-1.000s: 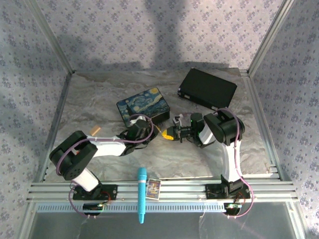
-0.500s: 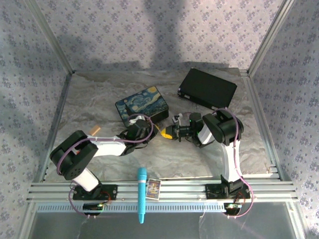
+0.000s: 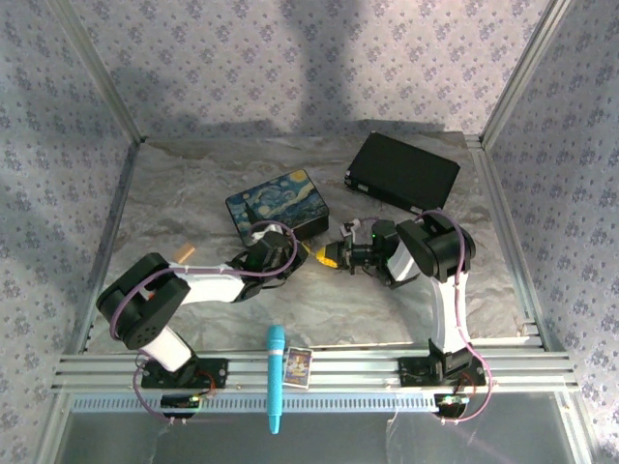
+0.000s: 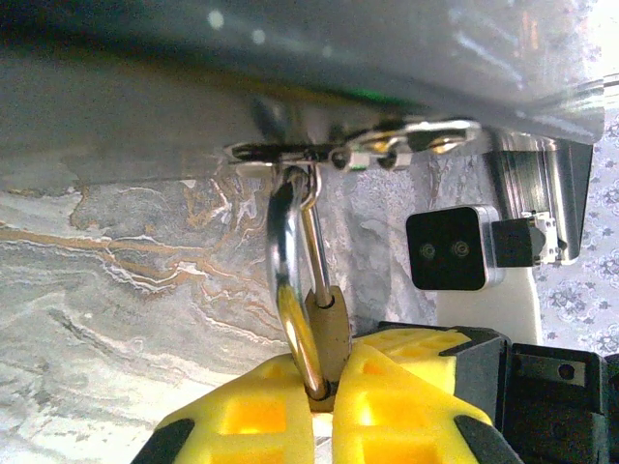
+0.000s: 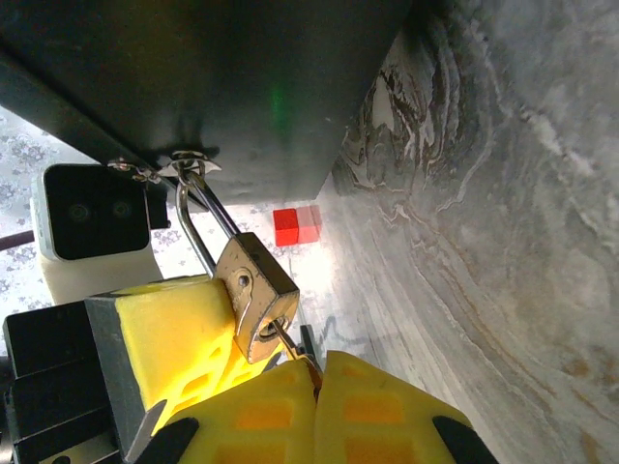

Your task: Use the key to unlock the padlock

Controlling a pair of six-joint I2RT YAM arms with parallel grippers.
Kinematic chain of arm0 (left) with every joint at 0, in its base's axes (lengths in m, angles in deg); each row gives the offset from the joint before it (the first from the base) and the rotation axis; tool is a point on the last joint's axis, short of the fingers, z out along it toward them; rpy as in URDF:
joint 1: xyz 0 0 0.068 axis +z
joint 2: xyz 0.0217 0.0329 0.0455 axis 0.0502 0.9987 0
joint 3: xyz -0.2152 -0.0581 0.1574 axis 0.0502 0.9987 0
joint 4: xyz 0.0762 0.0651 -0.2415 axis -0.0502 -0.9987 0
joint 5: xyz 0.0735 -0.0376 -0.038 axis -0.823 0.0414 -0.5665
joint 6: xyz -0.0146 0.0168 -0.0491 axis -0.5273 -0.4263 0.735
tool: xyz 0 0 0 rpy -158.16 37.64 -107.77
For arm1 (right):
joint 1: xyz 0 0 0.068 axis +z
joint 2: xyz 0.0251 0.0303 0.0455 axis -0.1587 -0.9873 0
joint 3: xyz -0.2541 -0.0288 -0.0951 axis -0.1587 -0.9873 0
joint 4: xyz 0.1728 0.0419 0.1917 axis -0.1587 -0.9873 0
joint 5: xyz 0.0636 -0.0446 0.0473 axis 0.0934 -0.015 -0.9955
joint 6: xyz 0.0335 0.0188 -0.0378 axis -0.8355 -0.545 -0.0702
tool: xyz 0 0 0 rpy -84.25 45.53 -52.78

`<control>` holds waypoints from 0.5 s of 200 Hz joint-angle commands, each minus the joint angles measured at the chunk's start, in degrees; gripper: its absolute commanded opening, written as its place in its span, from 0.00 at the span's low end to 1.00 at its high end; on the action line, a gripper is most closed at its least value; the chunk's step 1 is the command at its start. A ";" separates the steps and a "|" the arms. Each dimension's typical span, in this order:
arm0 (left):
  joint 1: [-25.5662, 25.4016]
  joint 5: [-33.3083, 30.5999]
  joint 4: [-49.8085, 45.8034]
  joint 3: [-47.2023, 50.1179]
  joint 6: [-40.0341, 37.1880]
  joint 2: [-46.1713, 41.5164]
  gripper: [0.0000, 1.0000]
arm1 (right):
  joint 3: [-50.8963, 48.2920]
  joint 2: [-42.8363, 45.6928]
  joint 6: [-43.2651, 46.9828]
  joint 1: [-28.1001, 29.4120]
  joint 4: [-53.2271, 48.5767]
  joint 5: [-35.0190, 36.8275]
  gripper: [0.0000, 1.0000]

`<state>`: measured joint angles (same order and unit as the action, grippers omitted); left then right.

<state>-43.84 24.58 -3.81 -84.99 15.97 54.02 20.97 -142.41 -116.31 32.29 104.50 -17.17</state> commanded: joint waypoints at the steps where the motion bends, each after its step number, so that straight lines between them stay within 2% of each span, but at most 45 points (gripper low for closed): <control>1: -2.83 11.03 3.46 -1.78 0.25 1.04 0.00 | 1.98 -0.87 0.32 0.38 3.33 6.54 0.00; 68: -3.18 10.31 4.37 -2.34 1.36 3.48 0.00 | 2.51 1.10 -1.02 5.52 4.87 8.49 0.00; 100: -2.78 9.08 2.49 -2.22 1.55 3.27 0.00 | 1.69 3.73 1.80 6.12 0.86 9.15 0.00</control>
<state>-43.95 23.14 -2.18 -85.39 17.24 56.45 21.04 -142.08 -116.31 35.61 104.85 -10.08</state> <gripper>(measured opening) 0.086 0.050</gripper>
